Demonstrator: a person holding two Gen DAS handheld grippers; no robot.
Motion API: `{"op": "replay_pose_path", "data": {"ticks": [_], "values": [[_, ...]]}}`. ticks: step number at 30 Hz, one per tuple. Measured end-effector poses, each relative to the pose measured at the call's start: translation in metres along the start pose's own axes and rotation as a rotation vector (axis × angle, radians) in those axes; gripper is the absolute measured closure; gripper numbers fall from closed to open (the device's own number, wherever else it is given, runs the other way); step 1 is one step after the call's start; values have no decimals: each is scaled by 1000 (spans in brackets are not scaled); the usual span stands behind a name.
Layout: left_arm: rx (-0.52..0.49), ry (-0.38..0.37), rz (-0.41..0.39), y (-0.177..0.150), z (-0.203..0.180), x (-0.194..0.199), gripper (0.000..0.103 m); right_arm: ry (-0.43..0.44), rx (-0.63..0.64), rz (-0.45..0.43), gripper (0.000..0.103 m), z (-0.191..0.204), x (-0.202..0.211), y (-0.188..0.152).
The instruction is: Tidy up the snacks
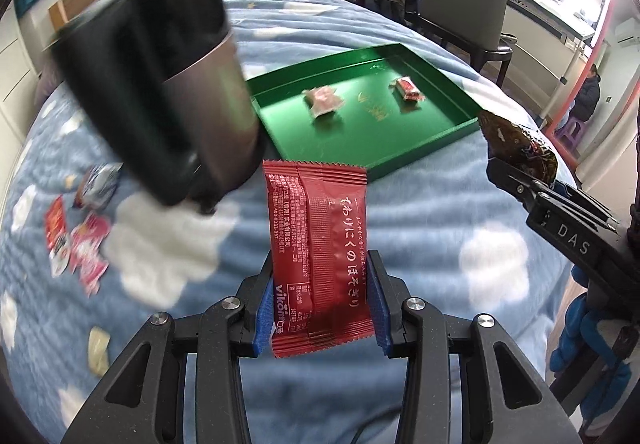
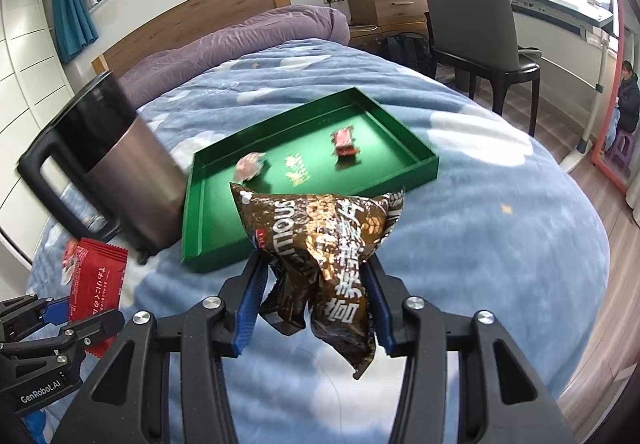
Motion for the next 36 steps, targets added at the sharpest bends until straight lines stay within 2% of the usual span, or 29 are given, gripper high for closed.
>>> {"op": "replay_pose_path", "data": {"ticks": [8,14,20,27,36], "values": [[18,-7,-7,47,-4,-54,68,-3,27,-5,72,-9,-54,35],[38,-1,-13,69,0,-87,68,2,64,-4,72,-4,-91,53],[45,12,13,72,1,-118,68,-6,108,13,72,1,-126,56],[56,6,53,67,-2,-147,68,-16,140,82,71,-5,-163,42],[67,12,74,62,-6,-167,68,-22,168,110,71,-14,-175,29]]}}
Point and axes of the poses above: each gripper's, at about its wrist camera, not at the fingertips, and x roughly against the way its jaws point, z to its left, y to its top, the point moved 5 cm from there along -x, roughly the way its jaws point, and after that the axes turned 10 degrees about -z, right-handed, at the moved point
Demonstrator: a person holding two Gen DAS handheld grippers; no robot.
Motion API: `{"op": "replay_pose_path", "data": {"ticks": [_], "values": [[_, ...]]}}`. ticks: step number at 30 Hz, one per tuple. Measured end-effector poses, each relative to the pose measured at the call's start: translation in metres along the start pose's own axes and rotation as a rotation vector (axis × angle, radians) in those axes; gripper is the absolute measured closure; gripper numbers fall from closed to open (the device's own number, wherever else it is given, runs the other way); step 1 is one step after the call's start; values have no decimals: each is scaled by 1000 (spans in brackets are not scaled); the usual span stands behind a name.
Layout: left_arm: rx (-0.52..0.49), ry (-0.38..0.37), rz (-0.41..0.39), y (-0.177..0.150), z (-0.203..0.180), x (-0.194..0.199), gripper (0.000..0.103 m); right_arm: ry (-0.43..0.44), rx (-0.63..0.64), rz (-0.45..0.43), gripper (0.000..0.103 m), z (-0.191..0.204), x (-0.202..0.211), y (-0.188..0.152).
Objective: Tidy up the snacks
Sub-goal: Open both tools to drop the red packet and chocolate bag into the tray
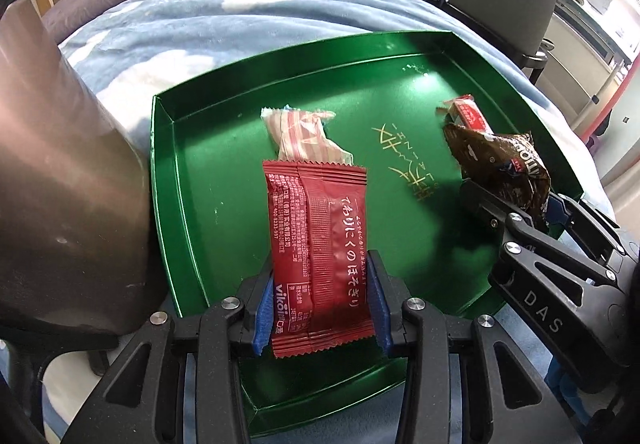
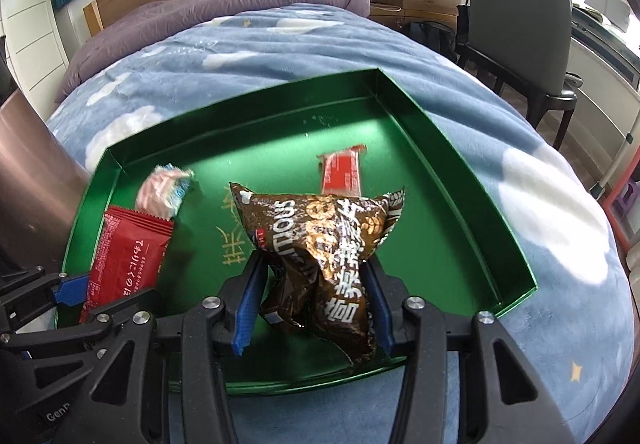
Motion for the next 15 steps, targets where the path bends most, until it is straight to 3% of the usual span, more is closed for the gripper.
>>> {"op": "replay_pose_path", "data": {"ticks": [15], "values": [[-9,24,-26,-3,-2,0,65,-2,52,-6,64,4,4,-2]]}}
Point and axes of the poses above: each gripper's, at about its wrist camera, not at the fingertips, and x roughly against the way its jaws point, z to its left, y to its top, the point moved 5 cm from there along -x, roughly the way its jaws point, and after that the axes turned 10 degrees about -z, right-handed, at the moved point
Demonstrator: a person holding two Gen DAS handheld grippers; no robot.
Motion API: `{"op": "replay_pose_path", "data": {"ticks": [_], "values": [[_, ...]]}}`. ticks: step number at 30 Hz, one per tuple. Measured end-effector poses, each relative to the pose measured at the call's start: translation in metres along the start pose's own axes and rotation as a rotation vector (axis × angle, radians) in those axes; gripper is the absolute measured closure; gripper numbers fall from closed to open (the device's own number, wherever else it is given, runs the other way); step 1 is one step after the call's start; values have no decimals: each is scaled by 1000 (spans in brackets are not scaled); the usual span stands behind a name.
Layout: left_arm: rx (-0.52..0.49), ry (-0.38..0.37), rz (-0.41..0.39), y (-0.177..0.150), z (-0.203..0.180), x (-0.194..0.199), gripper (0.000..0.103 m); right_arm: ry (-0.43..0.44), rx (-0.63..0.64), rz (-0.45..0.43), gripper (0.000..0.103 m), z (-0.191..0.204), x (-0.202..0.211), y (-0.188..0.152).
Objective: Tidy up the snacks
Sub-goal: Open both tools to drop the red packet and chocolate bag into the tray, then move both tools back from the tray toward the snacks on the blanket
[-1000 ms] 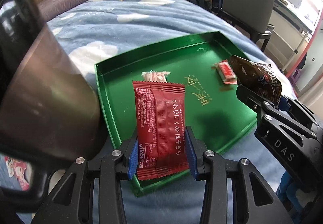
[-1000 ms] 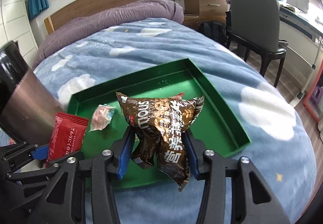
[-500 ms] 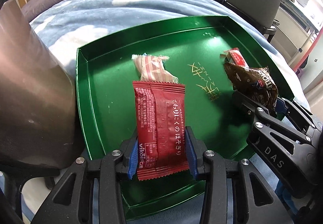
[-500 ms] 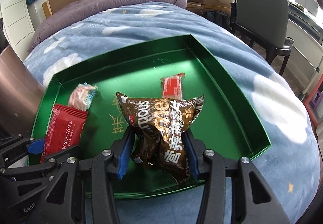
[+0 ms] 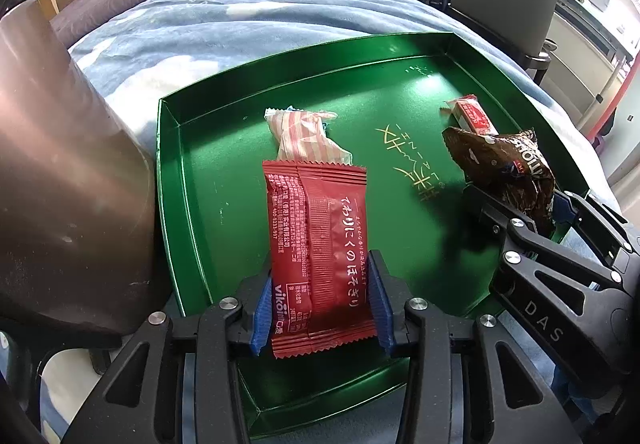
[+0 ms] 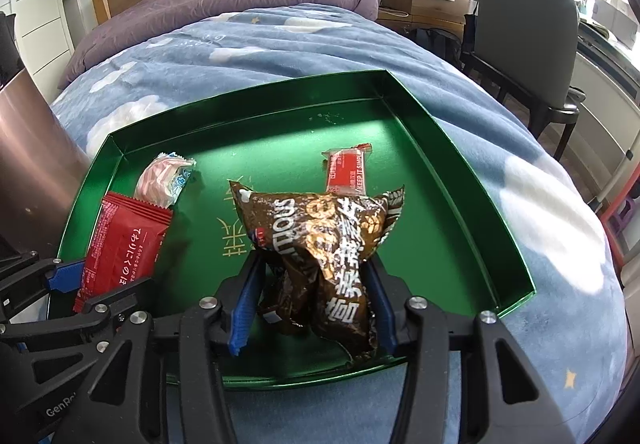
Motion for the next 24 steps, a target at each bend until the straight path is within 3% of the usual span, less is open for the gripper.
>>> {"op": "replay_pose_path", "data": {"ticks": [4,7,12,24], "values": [[8,-1,2,-1,1,2,62,-6,15,-2,56,1,2,1],[8,4,-4,-1,1,3,52,-10,25,-10,47,1,6,4],[3,12,-20,1,1,10,46,-17,41,-19,42,2,14,9],[-10,14,-58,10,0,40,42,-42,46,-79,18,-2,65,27]]}}
Point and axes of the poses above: each gripper's, at about its wrist camera, not at the fingertips, and x roughly against the way its jaws point, z to its left, y to its top, the point moved 5 cm from there along -x, roughly the way its jaws point, and after that the axes turned 10 degrees about -z, right-handed, at the moved point
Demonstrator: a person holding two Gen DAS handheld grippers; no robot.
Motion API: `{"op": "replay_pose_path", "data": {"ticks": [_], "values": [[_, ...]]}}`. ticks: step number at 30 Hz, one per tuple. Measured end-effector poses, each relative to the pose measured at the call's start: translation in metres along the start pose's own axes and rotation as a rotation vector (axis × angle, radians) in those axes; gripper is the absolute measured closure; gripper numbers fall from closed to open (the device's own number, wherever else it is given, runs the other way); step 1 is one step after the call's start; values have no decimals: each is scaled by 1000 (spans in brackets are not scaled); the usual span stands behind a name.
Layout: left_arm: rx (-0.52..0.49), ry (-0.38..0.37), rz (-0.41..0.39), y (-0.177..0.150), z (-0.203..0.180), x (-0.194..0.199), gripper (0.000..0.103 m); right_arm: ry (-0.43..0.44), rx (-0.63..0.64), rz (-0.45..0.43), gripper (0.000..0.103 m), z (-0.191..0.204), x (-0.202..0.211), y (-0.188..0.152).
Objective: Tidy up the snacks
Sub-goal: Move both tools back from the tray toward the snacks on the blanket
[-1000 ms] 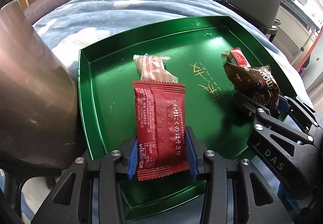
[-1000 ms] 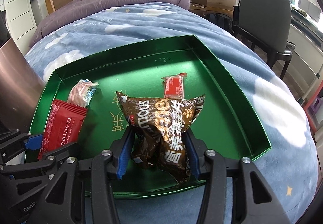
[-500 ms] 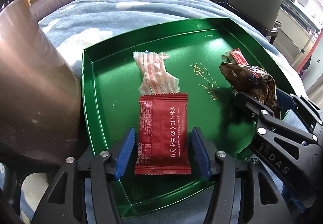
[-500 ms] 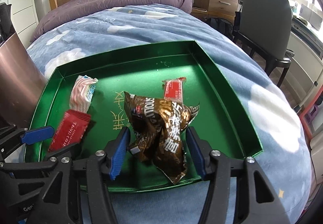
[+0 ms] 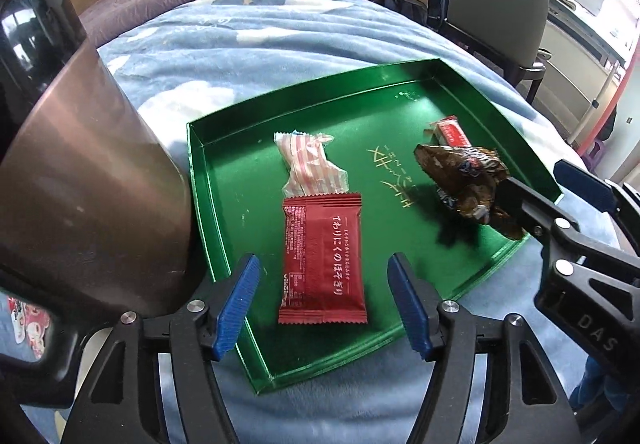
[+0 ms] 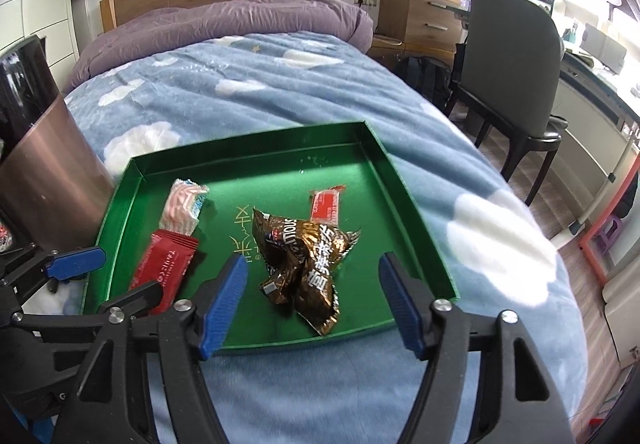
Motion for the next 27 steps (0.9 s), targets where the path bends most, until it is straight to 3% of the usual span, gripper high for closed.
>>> {"op": "replay_pose_path", "data": {"ticks": [4,8,18,27], "values": [[-5,-1,-15,3,-1,15,41,-22,-3,-10,16,-5,18,4],[-11,-10,-35,5,-3,35,41,-53,-12,-21,3,-14,40,5],[-36,-40,-112,-3,-4,111,41,-91,-33,-75,2,-20,105,10],[-40,-1,-166,-25,30,171,40,-71,-38,-146,2,7,170,16]]}}
Point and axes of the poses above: each gripper's, at about its wrist camera, not at the fingertips, and x roughly against the way its jaws point, z to its left, y to its top, the point moved 5 cm from there along -x, roughly the way its jaws point, and after that the axes turned 10 degrees about -z, right-handed, at the moved point
